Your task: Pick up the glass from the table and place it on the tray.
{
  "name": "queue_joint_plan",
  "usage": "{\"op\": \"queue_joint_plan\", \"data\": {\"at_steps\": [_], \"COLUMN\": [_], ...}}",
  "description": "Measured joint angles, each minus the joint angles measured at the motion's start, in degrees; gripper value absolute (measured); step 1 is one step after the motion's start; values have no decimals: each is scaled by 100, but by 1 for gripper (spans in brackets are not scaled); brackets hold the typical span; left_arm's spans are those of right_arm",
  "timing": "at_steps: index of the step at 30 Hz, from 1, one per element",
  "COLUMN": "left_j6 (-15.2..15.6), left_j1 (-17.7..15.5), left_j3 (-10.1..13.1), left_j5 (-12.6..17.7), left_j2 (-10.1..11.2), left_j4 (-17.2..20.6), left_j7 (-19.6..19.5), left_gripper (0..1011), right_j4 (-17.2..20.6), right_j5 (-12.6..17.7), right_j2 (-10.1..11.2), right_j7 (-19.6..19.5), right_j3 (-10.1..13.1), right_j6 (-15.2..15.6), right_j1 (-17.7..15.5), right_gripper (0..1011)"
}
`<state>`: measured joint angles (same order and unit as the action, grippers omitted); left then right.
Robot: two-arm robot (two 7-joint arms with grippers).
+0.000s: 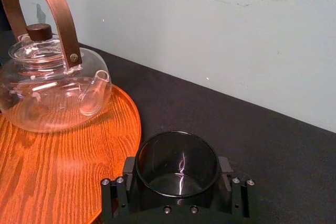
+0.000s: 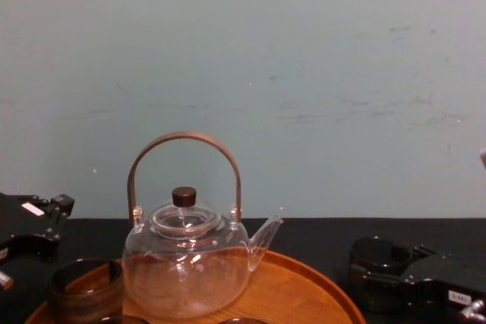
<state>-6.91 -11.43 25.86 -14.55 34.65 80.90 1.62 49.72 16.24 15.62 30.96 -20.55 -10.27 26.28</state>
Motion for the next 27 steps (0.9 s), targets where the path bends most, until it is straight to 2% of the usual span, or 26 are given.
{"op": "queue_joint_plan", "data": {"at_steps": [4, 18, 24, 27], "left_j6": [0, 0, 0, 0], "left_j1": [0, 0, 0, 0], "left_j3": [0, 0, 0, 0], "left_j5": [0, 0, 0, 0], "left_j2": [0, 0, 0, 0], "left_j4": [0, 0, 0, 0], "left_j7": [0, 0, 0, 0], "left_gripper": [0, 0, 0, 0], "right_j4": [13, 44, 320, 631], "right_j5": [4, 51, 100, 124], "right_j2": [4, 15, 81, 148], "right_j7": [-2, 56, 106, 120], "right_j3": [3, 33, 60, 61], "right_j6": [6, -9, -33, -13], "right_j1": [-7, -35, -157, -290], "right_gripper": [905, 903, 903, 903]}}
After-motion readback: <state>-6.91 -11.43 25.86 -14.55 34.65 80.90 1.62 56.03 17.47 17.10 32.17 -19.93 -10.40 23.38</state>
